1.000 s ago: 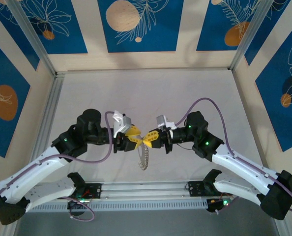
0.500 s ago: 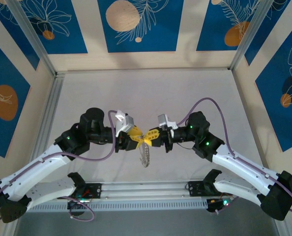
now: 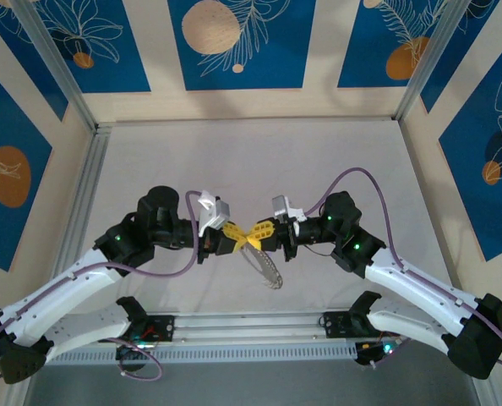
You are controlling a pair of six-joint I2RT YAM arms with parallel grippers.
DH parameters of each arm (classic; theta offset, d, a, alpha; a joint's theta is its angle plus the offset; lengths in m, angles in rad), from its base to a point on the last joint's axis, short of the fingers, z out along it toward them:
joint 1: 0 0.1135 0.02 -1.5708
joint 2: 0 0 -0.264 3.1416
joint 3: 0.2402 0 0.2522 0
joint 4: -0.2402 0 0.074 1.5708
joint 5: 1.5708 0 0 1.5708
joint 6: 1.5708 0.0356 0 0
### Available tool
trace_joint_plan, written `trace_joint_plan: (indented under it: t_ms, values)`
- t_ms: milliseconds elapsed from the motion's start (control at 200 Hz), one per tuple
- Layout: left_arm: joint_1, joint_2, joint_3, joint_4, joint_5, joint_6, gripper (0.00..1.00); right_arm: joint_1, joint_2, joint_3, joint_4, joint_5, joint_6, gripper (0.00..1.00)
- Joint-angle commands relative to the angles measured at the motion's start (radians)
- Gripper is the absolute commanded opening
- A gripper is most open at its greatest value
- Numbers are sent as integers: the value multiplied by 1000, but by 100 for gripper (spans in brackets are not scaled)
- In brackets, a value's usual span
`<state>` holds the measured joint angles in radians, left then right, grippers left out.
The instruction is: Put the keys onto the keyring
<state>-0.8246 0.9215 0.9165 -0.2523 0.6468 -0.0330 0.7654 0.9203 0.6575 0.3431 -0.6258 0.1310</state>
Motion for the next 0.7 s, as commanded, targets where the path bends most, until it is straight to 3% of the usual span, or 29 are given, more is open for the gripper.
trace_joint_plan:
  t_ms: [0, 285, 525, 695]
  values:
    - [8, 10, -29, 48, -24, -11, 0, 29, -1, 1, 70, -27, -2, 0]
    - [12, 27, -32, 30, -68, 10, 0, 40, -28, -2, 36, 3, -26, 0]
    - [62, -16, -69, 35, -65, 5, 0, 40, -37, 11, -13, 33, -14, 25]
    - [107, -44, -77, 19, -53, 5, 0, 40, -33, 11, -24, 43, -4, 37]
